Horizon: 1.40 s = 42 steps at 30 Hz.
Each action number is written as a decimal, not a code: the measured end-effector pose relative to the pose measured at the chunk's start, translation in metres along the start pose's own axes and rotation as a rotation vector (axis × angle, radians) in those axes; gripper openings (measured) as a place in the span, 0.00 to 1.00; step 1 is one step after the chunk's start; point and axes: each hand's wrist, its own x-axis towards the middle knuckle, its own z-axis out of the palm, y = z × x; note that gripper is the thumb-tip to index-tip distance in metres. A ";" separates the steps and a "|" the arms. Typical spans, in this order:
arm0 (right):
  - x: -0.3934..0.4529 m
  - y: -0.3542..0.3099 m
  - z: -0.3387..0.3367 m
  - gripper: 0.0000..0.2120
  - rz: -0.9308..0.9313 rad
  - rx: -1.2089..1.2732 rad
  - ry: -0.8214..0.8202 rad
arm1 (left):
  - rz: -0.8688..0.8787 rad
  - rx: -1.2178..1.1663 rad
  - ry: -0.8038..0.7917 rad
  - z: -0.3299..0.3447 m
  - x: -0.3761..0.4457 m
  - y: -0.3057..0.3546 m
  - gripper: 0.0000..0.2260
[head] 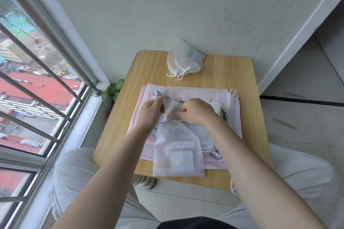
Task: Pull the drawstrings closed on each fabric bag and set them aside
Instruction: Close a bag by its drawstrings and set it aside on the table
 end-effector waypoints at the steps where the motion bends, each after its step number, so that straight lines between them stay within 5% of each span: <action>1: 0.000 -0.001 0.001 0.23 0.001 -0.016 -0.006 | 0.029 0.078 0.010 0.001 -0.002 0.000 0.20; 9: -0.004 -0.003 0.018 0.16 0.030 -0.035 0.088 | 0.124 0.523 0.141 0.004 0.000 -0.013 0.24; 16: -0.002 0.017 0.005 0.20 0.056 0.208 0.034 | 0.033 0.815 -0.171 -0.025 0.010 -0.016 0.18; 21: -0.006 0.013 0.005 0.13 -0.001 0.279 -0.075 | -0.012 0.669 -0.451 -0.029 0.004 0.002 0.18; 28: -0.006 0.006 0.006 0.09 -0.030 0.315 -0.026 | 0.024 0.509 -0.519 -0.026 0.001 -0.001 0.13; 36: -0.004 0.002 0.009 0.10 -0.057 0.266 0.016 | 0.049 0.016 -0.412 -0.017 -0.002 -0.005 0.12; 42: -0.003 0.003 0.011 0.11 -0.054 0.215 0.029 | -0.022 0.017 -0.346 -0.012 -0.005 -0.004 0.14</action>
